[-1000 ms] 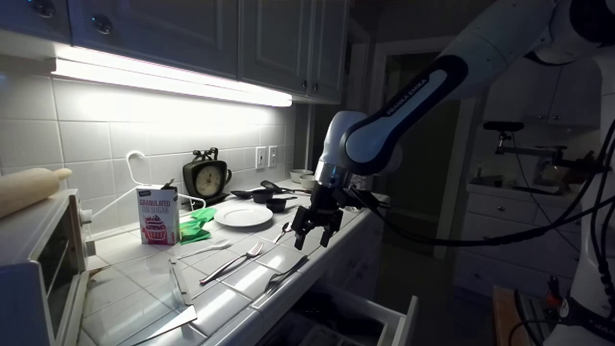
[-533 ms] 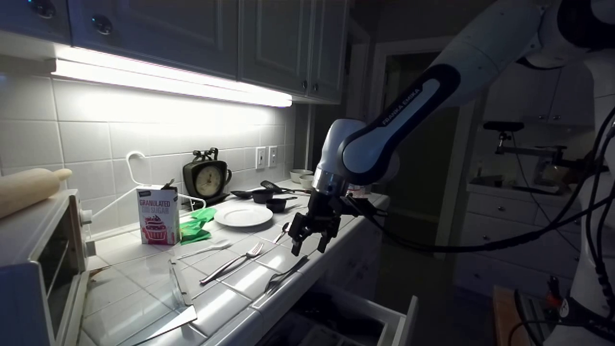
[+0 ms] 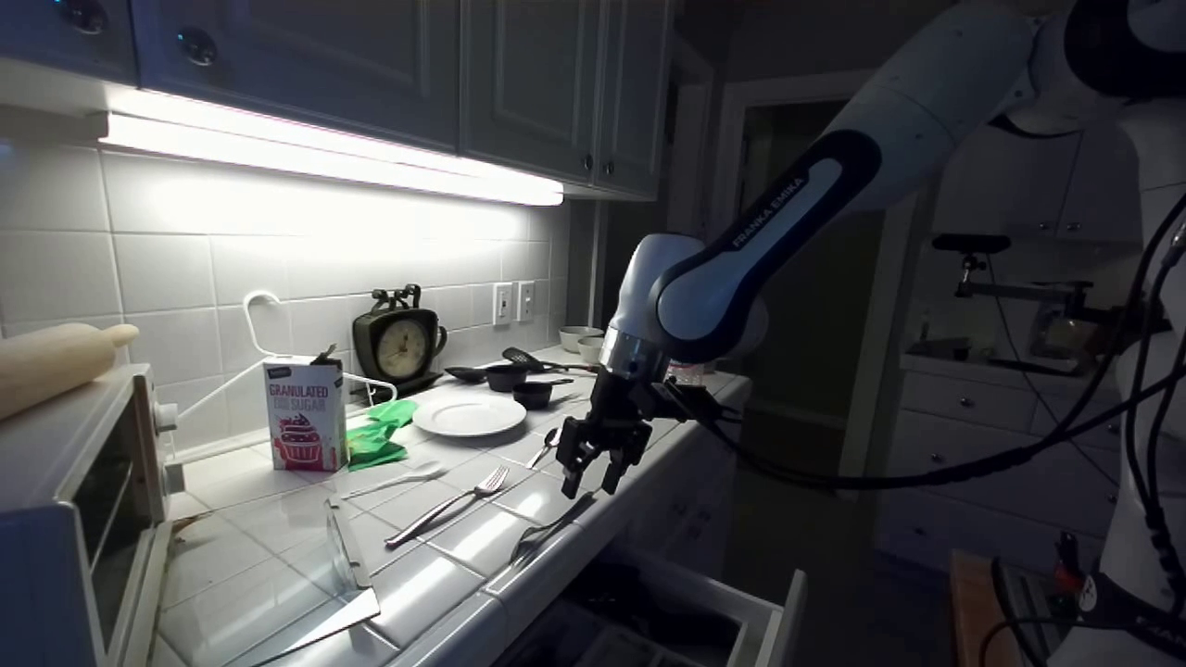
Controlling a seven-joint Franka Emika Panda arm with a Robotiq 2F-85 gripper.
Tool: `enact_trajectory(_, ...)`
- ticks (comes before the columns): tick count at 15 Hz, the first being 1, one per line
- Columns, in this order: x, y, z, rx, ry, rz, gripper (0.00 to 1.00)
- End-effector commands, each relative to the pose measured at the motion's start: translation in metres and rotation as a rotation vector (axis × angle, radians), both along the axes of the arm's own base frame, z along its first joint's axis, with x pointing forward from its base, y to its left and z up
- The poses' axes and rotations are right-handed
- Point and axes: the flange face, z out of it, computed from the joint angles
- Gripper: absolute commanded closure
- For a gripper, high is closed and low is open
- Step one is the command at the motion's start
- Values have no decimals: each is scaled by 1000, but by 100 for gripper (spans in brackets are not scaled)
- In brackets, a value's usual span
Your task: Move the forks closer to each other
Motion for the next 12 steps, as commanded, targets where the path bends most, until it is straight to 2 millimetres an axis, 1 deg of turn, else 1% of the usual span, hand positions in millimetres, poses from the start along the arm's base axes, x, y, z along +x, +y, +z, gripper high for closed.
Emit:
enact_trajectory(1, 6, 5, -3, 15, -12, -27, 5)
enact_trajectory(2, 7, 5, -3, 17, -13, -32, 0)
enact_trajectory(4, 8, 6, -1, 19, -23, -18, 0)
enact_trajectory(8, 13, 15, 3, -10, -41, 145, 0)
enact_trajectory(12, 17, 20, 0, -48, -67, 314, 0)
